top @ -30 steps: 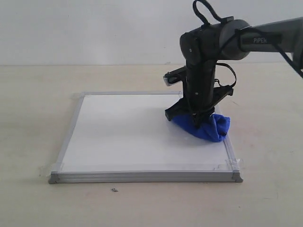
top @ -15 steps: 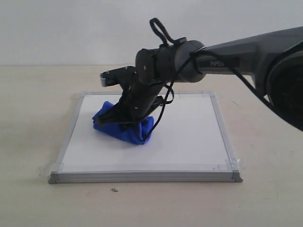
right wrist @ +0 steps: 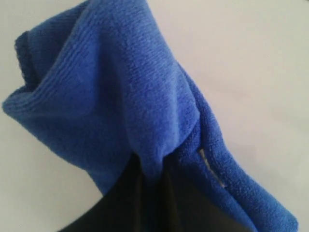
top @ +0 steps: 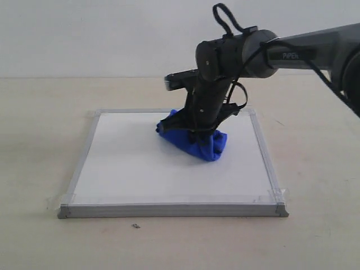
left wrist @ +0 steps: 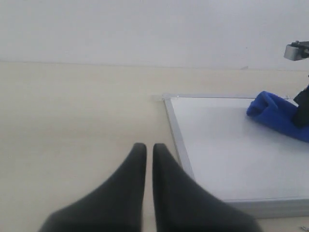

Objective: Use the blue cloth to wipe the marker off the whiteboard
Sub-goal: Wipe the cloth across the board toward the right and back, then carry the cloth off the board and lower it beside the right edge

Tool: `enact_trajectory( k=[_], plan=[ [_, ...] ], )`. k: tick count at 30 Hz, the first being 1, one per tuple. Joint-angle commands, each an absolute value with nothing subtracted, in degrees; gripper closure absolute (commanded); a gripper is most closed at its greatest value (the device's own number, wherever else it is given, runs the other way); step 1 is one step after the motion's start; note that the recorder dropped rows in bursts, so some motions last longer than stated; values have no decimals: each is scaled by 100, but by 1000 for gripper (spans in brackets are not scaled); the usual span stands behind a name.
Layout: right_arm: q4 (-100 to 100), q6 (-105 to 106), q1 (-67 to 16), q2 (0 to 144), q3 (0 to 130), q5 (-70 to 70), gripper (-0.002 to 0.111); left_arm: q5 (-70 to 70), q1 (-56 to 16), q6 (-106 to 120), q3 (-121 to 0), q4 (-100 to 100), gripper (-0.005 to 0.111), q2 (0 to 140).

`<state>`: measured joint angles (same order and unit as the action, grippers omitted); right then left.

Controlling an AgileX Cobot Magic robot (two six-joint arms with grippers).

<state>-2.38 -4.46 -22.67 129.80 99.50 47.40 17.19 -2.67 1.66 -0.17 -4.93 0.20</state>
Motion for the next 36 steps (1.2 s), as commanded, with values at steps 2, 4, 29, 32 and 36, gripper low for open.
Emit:
enact_trajectory(
  k=[2, 4, 29, 32, 36],
  plan=[
    [473, -1154, -2050, 12485, 9903, 5426, 108, 1676, -251, 175, 0, -485, 102, 0],
    [979, -1810, -2038, 12203, 9903, 5747, 108, 1676, -251, 175, 0, -485, 102, 0],
    [-948, -2453, -399, 10436, 7305, 5407, 108, 1676, -251, 175, 0, -485, 102, 0],
    [-777, -2160, -399, 10436, 7243, 5071, 108, 1676, -251, 175, 0, -485, 102, 0],
    [-762, -2215, -399, 10446, 7243, 4625, 108, 1676, -251, 175, 0, -485, 102, 0]
  ],
)
